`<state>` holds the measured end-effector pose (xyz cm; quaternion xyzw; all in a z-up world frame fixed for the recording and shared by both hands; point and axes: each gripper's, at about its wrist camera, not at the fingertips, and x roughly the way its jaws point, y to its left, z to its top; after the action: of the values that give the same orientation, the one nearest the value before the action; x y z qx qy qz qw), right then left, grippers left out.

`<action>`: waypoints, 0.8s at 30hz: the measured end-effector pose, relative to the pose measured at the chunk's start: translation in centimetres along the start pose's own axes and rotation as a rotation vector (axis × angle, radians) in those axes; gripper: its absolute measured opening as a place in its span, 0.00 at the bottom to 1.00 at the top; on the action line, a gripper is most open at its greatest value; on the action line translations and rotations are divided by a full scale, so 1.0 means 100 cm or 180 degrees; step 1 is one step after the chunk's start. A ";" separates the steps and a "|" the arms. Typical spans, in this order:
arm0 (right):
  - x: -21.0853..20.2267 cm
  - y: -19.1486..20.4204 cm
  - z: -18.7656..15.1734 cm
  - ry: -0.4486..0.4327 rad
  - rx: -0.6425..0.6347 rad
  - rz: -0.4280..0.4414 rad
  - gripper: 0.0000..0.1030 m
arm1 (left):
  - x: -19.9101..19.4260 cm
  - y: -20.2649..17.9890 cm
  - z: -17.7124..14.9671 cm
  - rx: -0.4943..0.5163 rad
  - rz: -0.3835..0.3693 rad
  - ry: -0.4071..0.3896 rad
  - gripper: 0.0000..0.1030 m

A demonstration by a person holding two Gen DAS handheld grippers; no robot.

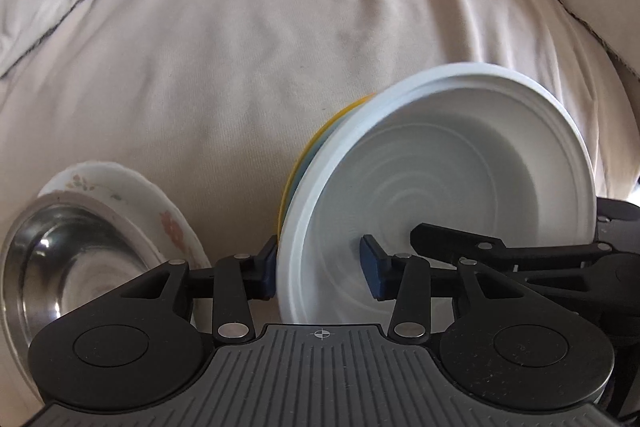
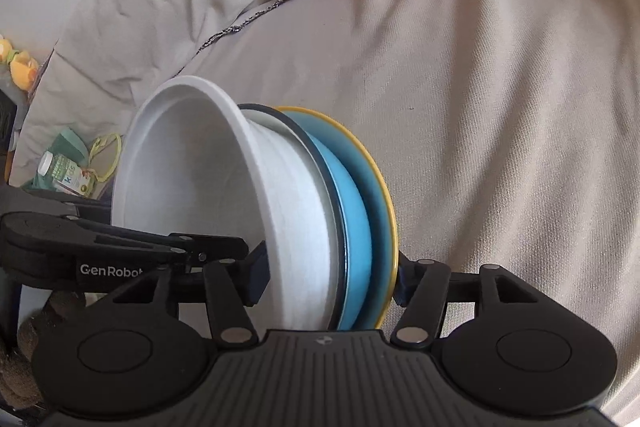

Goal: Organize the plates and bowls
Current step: 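Lift the tilted bowl stack with both grippers and carry it toward the steel bowl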

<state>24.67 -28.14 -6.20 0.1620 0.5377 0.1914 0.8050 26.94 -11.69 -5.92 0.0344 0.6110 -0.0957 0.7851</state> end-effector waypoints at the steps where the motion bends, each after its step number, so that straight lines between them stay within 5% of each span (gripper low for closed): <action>1: -0.001 -0.001 -0.002 -0.0005 0.0020 -0.0038 0.57 | -0.002 -0.002 0.000 0.0029 0.0003 -0.0022 0.39; 8: 0.008 -0.024 -0.008 0.0206 0.0600 0.0212 0.53 | 0.006 0.000 0.003 -0.0092 -0.0062 0.0050 0.49; 24: -0.010 -0.019 -0.010 0.0093 0.0487 0.0298 0.54 | -0.006 0.003 0.003 -0.0121 -0.0115 0.0031 0.44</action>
<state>23.63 -30.19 -6.64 0.2451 0.5543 0.1895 0.7725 27.12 -11.39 -5.24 0.0089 0.6170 -0.0980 0.7808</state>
